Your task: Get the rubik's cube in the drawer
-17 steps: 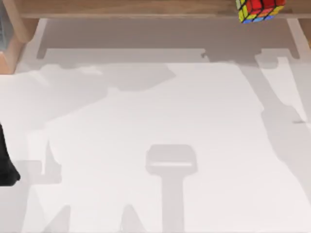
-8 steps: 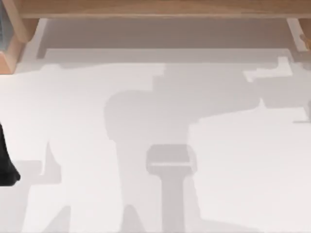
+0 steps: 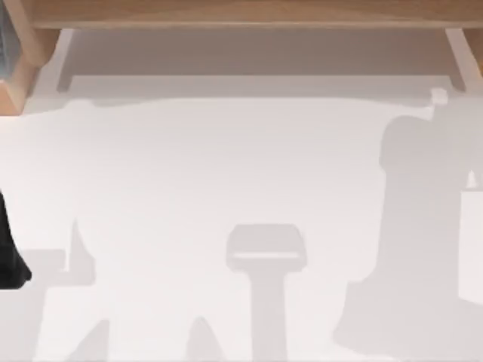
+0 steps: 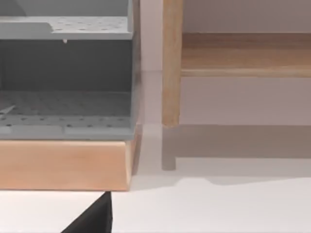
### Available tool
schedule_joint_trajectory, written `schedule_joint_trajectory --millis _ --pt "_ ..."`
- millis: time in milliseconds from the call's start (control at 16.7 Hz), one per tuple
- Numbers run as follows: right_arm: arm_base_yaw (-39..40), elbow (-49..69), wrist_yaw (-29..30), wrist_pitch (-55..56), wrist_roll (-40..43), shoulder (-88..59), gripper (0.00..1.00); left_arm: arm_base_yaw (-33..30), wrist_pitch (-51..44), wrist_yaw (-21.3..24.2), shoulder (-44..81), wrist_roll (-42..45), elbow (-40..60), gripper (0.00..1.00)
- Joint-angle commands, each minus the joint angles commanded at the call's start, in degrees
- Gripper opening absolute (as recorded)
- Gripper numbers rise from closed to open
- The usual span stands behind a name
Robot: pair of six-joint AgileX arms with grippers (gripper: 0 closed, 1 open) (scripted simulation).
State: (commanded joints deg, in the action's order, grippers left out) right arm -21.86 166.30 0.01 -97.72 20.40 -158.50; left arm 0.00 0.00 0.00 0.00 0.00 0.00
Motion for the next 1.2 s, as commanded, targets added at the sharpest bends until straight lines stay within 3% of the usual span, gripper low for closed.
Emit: schedule_joint_trajectory --millis 300,1080,1200 --pt "0.0 0.0 0.0 0.0 0.0 0.0 0.0 0.0 0.0 0.0 0.0 0.0 0.0 1.0" --pt "0.0 0.0 0.0 0.0 0.0 0.0 0.98 0.0 0.0 0.0 0.0 0.0 0.0 1.0" --pt "0.0 0.0 0.0 0.0 0.0 0.0 1.0 0.0 0.0 0.0 0.0 0.0 0.0 1.0"
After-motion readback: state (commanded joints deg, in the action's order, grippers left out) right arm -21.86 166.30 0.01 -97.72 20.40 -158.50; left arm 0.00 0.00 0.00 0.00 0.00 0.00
